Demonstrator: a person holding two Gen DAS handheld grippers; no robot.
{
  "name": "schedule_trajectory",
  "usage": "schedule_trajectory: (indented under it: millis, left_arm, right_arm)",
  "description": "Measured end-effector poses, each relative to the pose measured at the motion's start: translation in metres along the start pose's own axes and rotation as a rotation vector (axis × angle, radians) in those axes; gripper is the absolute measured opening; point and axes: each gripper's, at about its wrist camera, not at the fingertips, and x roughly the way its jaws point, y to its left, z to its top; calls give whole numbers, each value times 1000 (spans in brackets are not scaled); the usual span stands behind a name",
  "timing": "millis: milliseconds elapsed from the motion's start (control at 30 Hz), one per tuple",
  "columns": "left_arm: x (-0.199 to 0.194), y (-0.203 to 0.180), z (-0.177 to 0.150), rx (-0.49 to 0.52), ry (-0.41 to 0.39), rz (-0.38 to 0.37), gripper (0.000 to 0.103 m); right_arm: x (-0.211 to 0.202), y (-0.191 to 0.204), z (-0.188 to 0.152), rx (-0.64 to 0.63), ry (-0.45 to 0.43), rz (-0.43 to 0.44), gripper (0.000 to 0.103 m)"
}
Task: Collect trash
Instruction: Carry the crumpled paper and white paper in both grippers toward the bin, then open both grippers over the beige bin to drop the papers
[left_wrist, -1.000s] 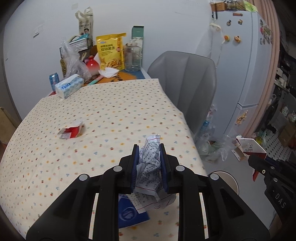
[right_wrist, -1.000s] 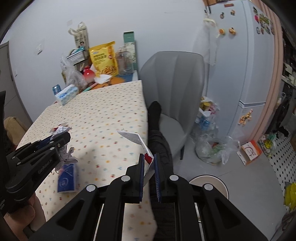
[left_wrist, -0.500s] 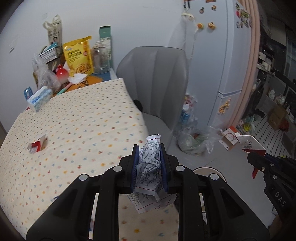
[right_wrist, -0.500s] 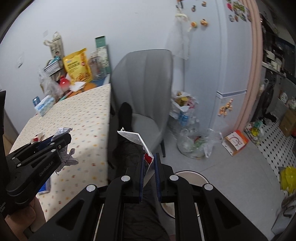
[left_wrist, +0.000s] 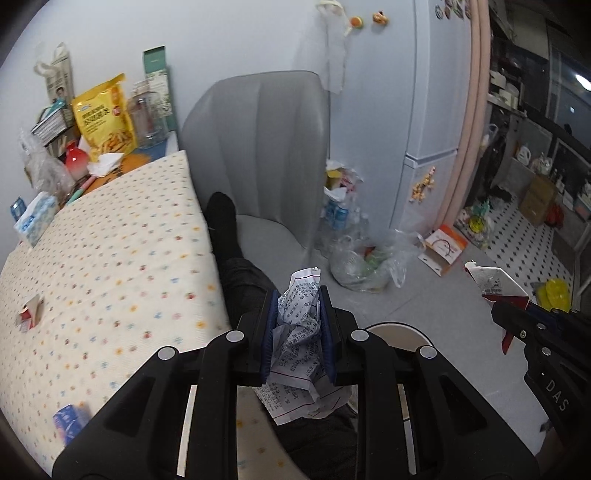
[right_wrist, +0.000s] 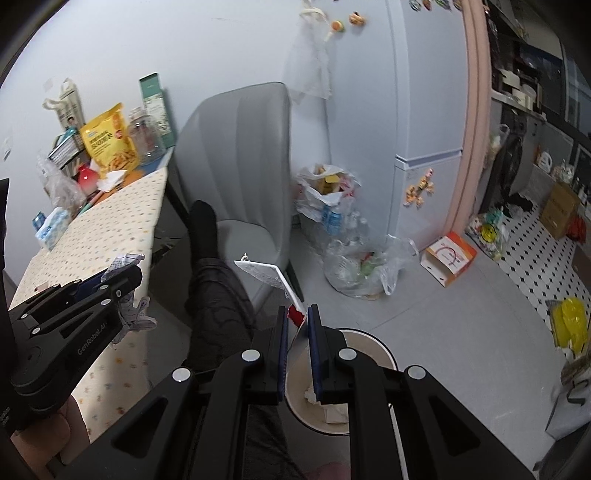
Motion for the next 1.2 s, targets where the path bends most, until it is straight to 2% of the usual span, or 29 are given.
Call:
schedule_trajectory:
  millis: [167, 200, 233, 267, 300, 567, 867, 933, 1033, 1067, 1133, 1200]
  left_arm:
    - [17, -17, 2, 24, 28, -7, 22]
    - [19, -19, 2, 28, 32, -7, 22]
    - [21, -21, 2, 32, 35, -7, 22]
    - [24, -24, 3, 35, 40, -7, 22]
    - [25, -26, 3, 37, 44, -7, 22]
    - [37, -51, 4, 73, 64, -30, 22]
    - [46, -104, 6, 141, 89, -118, 23]
    - [46, -113, 7, 151, 88, -136, 28]
    - [41, -123, 9, 161, 69, -165, 76]
    - [39, -123, 10, 161, 56, -158, 81]
    - [37, -122, 11, 162, 45, -146, 84]
    - [36, -116, 13, 157, 42, -122, 94]
  right_arm:
    - [17, -22, -2, 37, 22, -8, 14]
    - [22, -27, -2, 41, 30, -6, 18]
    - [26, -29, -1, 37, 39, -3, 28]
    - [30, -32, -1, 39, 39, 2, 50]
    - [30, -35, -1, 46, 28, 1, 54]
    - [36, -70, -5, 117, 38, -31, 53]
    - [23, -124, -12, 207, 23, -111, 53]
    - [19, -134, -13, 225, 15, -123, 53]
    - [15, -143, -13, 242, 6, -138, 54]
    - [14, -146, -13, 247, 4, -141, 54]
    - [14, -149, -15, 252, 1, -142, 54]
    - [15, -148, -15, 252, -1, -138, 55]
